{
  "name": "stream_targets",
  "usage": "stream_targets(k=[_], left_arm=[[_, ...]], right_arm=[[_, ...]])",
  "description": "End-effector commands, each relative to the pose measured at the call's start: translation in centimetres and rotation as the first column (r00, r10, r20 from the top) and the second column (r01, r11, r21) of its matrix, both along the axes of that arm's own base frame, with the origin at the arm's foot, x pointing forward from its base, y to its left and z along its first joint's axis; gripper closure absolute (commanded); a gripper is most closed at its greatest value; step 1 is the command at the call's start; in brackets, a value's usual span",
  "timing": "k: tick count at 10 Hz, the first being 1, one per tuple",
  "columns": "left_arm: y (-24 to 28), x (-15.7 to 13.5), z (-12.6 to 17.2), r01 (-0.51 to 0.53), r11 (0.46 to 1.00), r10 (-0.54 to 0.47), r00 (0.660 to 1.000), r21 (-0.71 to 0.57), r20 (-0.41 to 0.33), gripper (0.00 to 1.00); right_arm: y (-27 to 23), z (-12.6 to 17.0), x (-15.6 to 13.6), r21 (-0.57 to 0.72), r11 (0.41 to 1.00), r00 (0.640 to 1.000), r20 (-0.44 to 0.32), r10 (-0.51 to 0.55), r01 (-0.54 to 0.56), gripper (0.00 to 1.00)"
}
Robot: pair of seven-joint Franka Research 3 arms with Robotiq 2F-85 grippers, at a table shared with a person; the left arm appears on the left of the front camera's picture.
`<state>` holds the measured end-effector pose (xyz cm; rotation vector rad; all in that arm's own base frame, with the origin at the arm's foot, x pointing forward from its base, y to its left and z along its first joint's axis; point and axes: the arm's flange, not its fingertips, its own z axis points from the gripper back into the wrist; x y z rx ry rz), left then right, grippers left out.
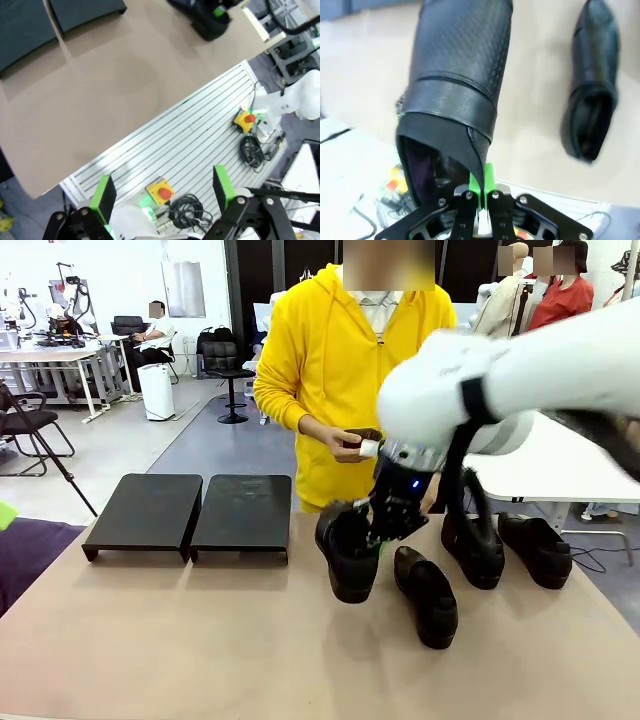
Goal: Organize the shoes by placing them on the stand.
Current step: Pick up one Shoe and place it in the middle of the table.
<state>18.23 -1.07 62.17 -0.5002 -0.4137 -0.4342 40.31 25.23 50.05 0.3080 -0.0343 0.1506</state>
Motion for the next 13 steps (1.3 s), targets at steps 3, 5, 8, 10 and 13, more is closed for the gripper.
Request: stream_targets(k=[3,5,8,10,13], left_arm=[[0.0,0.0,0.1,0.018,1.000,-0.018,1.000,-0.012,0.005,0.00],[0.0,0.0,0.1,0.018,1.000,-0.018,1.000,-0.012,0.005,0.00],[0.0,0.0,0.1,0.018,1.000,-0.018,1.000,-0.012,0.005,0.00],[0.0,0.0,0.1,0.018,1.000,-0.018,1.000,-0.012,0.005,0.00],[0.0,0.0,0.1,0.018,1.000,-0.018,1.000,-0.012,0.005,0.00]], right_arm=[[-3.6,1.2,-8.1,0.072,0.993,0.994,0.041,-0.101,0.098,1.00],[-2.0,3.4,-6.8,0.082,0.997,1.000,0.009,-0.006,0.005,1.00],[6.0,0.4,-8.1,0.057,0.995,0.996,-0.044,0.080,-0.078,1.00],[13.3,-1.4,-8.2,0.046,0.998,0.997,-0.059,0.048,-0.046,1.00],[21.8,-6.1,-7.6,0.027,0.997,0.992,-0.103,0.074,-0.072,1.00]])
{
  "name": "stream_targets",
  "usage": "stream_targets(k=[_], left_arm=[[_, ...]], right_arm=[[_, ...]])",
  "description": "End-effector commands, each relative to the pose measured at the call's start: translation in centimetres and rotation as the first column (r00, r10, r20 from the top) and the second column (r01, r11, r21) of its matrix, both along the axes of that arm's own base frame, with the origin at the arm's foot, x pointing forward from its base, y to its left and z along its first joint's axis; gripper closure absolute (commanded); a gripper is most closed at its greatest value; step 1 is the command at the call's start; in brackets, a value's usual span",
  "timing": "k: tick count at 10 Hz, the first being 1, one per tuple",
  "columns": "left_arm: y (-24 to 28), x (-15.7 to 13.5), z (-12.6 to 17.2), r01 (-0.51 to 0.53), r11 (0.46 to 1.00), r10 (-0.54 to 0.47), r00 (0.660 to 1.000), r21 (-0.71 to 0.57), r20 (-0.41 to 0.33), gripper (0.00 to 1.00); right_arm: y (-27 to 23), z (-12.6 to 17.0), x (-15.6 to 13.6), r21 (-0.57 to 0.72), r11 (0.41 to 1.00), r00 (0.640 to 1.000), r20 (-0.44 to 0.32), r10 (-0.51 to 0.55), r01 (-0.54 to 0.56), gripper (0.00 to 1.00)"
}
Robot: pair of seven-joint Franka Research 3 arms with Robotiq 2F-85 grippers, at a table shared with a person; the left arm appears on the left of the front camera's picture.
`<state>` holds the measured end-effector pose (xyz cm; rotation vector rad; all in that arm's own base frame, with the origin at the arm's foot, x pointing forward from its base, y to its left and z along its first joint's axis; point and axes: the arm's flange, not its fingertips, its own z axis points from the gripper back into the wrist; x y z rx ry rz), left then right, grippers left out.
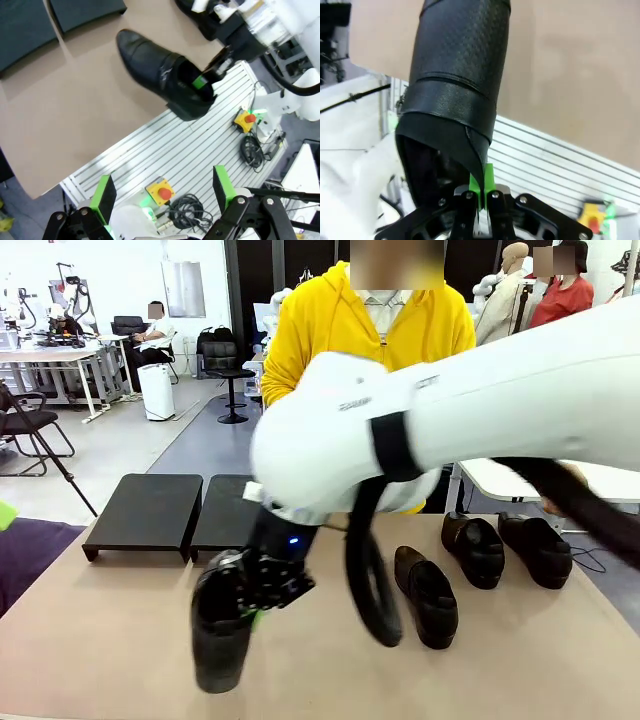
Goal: Organize the shoes by placing them on the stand.
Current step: Pick up one Shoe and place it in the middle of the table.
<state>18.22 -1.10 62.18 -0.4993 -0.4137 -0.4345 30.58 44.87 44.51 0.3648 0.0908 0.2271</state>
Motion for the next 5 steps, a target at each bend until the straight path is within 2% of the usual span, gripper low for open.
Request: stream_targets(k=[1,5], left_arm=[[0.0,0.0,0.1,0.018,1.000,-0.018,1.000,-0.013,0.004,0.00],[0.0,0.0,0.1,0.018,1.000,-0.018,1.000,-0.013,0.004,0.00]], right_arm=[[3.5,-2.4,3.0,-0.064,0.994,0.996,0.038,-0.085,0.088,1.00],[2.9,-6.9,5.4,-0.123,0.959,0.966,0.085,-0.245,0.254,1.00]])
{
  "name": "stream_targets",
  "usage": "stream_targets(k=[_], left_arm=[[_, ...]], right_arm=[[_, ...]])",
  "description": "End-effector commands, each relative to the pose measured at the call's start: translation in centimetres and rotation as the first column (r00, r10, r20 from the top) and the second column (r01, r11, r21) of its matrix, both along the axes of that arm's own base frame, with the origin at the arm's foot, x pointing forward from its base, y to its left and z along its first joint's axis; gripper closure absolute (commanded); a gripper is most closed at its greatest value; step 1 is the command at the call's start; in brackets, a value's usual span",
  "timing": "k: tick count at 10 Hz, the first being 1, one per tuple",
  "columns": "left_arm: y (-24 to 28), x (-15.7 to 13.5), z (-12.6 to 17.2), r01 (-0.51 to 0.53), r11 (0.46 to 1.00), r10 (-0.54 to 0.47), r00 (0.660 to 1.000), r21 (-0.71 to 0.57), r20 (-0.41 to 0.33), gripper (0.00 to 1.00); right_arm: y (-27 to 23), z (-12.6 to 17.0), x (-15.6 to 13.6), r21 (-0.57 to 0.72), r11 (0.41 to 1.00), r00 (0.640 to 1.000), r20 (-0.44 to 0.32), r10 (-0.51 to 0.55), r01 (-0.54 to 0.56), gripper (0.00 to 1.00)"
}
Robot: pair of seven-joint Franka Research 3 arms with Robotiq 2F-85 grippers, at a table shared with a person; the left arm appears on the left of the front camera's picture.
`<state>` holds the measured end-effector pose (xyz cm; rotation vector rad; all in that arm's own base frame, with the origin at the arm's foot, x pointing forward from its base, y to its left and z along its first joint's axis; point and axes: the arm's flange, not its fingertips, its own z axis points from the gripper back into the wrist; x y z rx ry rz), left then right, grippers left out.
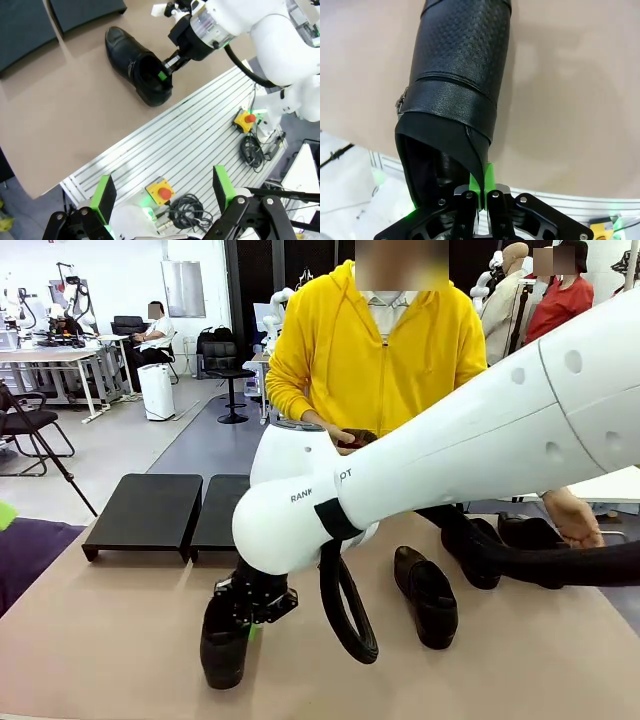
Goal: Organize the shoes by placing them on the stand.
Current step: Pick up one Shoe and place it in the middle of the table.
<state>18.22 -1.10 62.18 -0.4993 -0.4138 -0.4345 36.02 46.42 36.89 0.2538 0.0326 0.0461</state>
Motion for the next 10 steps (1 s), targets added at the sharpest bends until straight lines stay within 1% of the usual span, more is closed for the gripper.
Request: stream_targets(k=[1,3,4,5,6,7,10], left_arm=[[0.0,0.0,0.1,0.018,1.000,-0.018,1.000,-0.013,0.004,0.00],[0.0,0.0,0.1,0.018,1.000,-0.018,1.000,-0.013,0.004,0.00],[0.0,0.0,0.1,0.018,1.000,-0.018,1.000,-0.013,0.004,0.00],[0.0,0.0,0.1,0.018,1.000,-0.018,1.000,-0.013,0.004,0.00],[0.0,0.0,0.1,0.018,1.000,-0.018,1.000,-0.013,0.004,0.00],[0.0,0.0,0.1,0.018,1.000,-0.018,1.000,-0.013,0.004,0.00],[0.0,0.0,0.1,0.018,1.000,-0.018,1.000,-0.013,0.004,0.00]], right_arm=[[0.9,0.5,0.1,-0.045,0.996,0.996,0.060,-0.072,0.075,1.00],[0.6,0.1,0.3,-0.064,0.997,0.998,0.045,-0.048,0.051,1.00],[0.3,-0.1,0.5,-0.065,0.998,0.999,0.019,-0.026,0.028,0.62],[0.2,-0.1,0.5,-0.067,0.997,0.999,0.023,-0.025,0.027,0.02],[-0.1,0.2,0.6,-0.060,0.998,0.999,0.027,-0.024,0.025,0.00],[-0.6,0.8,0.5,-0.050,0.998,0.999,0.038,-0.025,0.027,0.00],[-2.3,2.9,0.0,0.001,1.000,1.000,0.010,0.023,-0.023,0.00]])
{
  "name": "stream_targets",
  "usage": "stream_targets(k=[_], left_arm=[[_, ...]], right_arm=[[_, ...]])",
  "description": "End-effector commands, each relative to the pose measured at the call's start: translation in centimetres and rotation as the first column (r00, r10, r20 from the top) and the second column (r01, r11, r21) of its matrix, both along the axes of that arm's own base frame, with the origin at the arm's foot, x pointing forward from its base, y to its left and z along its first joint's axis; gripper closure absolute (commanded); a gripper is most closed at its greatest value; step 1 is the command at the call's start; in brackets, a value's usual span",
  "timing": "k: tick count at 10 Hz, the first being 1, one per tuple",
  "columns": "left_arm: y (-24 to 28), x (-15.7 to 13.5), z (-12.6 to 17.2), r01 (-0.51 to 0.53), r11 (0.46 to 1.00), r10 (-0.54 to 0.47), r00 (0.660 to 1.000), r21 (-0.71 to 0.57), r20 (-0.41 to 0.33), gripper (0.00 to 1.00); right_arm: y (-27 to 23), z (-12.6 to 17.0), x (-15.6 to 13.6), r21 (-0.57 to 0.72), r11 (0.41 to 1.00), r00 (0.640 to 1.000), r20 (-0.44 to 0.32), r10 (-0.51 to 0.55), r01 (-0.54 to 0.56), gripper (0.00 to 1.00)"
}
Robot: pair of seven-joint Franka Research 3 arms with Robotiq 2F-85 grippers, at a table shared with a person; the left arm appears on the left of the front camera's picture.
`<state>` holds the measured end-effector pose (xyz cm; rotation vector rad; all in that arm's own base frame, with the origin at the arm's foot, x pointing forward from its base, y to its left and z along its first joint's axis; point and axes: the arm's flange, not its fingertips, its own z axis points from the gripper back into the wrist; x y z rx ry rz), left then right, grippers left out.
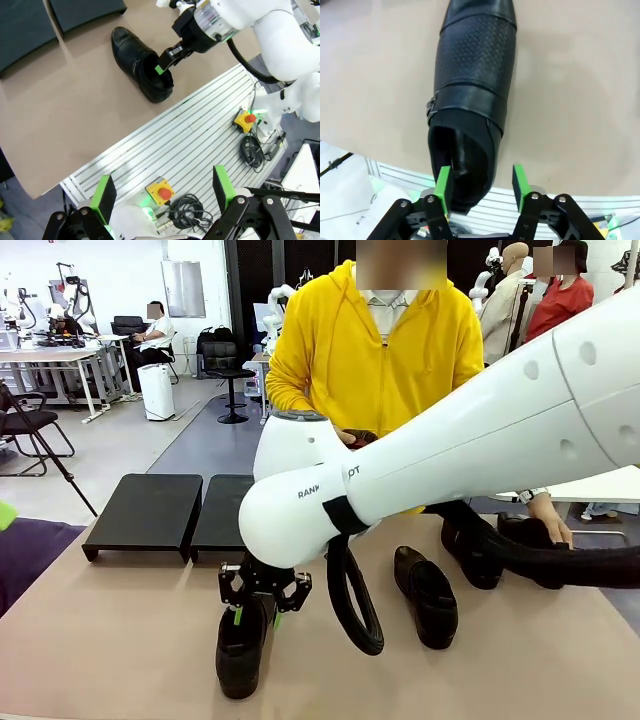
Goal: Organize the shoes by placing them on the stand.
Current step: Pick up one Shoe and place it in the middle of the table.
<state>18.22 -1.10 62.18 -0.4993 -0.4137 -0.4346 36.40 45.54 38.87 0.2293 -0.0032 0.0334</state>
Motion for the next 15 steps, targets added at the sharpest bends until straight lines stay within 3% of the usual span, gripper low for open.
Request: stream_targets(k=[1,3,5,6,8,10,11,13,15], left_arm=[[0.0,0.0,0.1,0.018,1.000,-0.018,1.000,-0.013,0.004,0.00],[0.0,0.0,0.1,0.018,1.000,-0.018,1.000,-0.013,0.004,0.00],[0.0,0.0,0.1,0.018,1.000,-0.018,1.000,-0.013,0.004,0.00],[0.0,0.0,0.1,0.018,1.000,-0.018,1.000,-0.013,0.004,0.00],[0.0,0.0,0.1,0.018,1.000,-0.018,1.000,-0.013,0.004,0.00],[0.0,0.0,0.1,0.018,1.000,-0.018,1.000,-0.013,0.004,0.00],[0.0,0.0,0.1,0.018,1.000,-0.018,1.000,-0.013,0.004,0.00],[0.0,0.0,0.1,0.018,1.000,-0.018,1.000,-0.013,0.004,0.00],[0.0,0.0,0.1,0.018,1.000,-0.018,1.000,-0.013,0.004,0.00]], right_arm=[[-2.6,2.2,-0.8,0.026,0.997,0.997,-0.023,0.069,-0.068,0.00],[-7.5,4.5,0.4,0.038,0.988,0.987,-0.052,0.154,-0.152,0.00],[-12.4,4.4,2.2,0.075,0.951,0.950,-0.070,0.305,-0.300,0.00],[-14.0,4.5,1.9,0.118,0.942,0.942,-0.084,0.325,-0.314,0.00],[-7.9,4.1,-0.9,0.109,0.910,0.907,-0.093,0.410,-0.400,0.00],[-1.4,2.6,-5.0,0.073,0.826,0.814,-0.140,0.564,-0.559,0.00],[-0.8,2.4,-6.2,0.063,0.803,0.790,-0.154,0.594,-0.592,0.00],[-4.7,3.3,-4.8,0.054,0.877,0.864,-0.149,0.480,-0.478,0.00],[-11.3,5.5,-4.3,0.091,0.909,0.891,-0.180,0.416,-0.406,0.00]])
